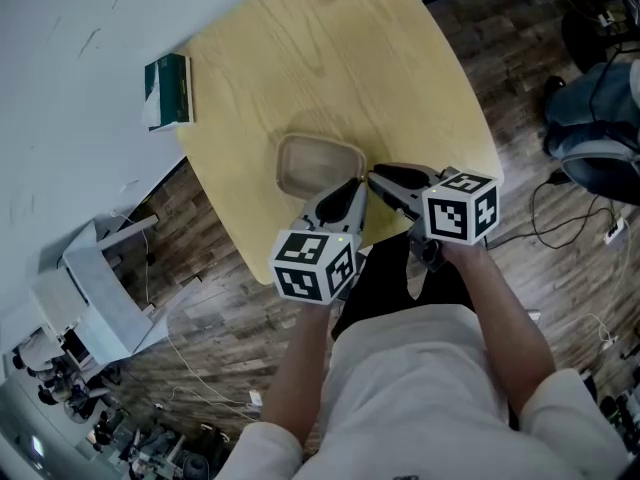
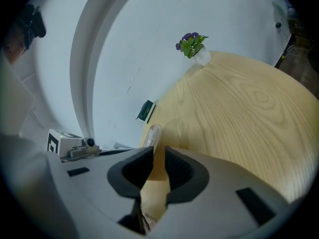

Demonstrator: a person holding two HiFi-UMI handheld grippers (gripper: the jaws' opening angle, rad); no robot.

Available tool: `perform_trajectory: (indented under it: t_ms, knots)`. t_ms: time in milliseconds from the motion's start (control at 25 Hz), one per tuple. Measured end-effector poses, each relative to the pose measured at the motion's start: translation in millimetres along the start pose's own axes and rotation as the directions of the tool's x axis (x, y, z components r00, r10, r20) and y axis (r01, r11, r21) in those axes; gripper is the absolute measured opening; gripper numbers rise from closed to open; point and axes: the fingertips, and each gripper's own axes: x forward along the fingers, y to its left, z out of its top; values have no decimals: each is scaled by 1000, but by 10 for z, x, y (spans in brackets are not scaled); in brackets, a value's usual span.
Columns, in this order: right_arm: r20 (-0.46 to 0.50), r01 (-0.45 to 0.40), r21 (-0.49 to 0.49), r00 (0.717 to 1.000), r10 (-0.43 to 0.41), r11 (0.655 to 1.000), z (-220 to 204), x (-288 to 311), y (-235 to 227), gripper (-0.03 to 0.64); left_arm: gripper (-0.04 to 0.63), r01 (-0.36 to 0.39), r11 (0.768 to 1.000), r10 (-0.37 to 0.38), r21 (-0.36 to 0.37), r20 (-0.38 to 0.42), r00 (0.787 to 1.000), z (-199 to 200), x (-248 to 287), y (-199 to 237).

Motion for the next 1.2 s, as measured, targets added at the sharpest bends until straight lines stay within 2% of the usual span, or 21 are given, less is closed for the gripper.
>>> perform_trajectory:
  t_ms: [480, 720, 960, 1200]
  knots:
    - [-27, -109, 78, 993, 112, 991, -62, 55, 61, 83, 34, 31, 1000, -31, 1, 7, 1000, 16, -58, -11]
    - [-34, -46, 68, 998, 48, 997, -117, 69, -14, 55, 34, 36, 999, -36, 11, 3, 999, 1, -62, -25]
    - [-29, -13, 80, 999, 16, 997, -137, 72, -60, 57, 34, 40, 999, -40, 9, 7, 999, 7, -81, -29]
    - [-35, 46, 10, 998, -45, 999, -138, 69, -111, 57, 34, 44, 999, -44, 6, 20, 999, 39, -103, -56]
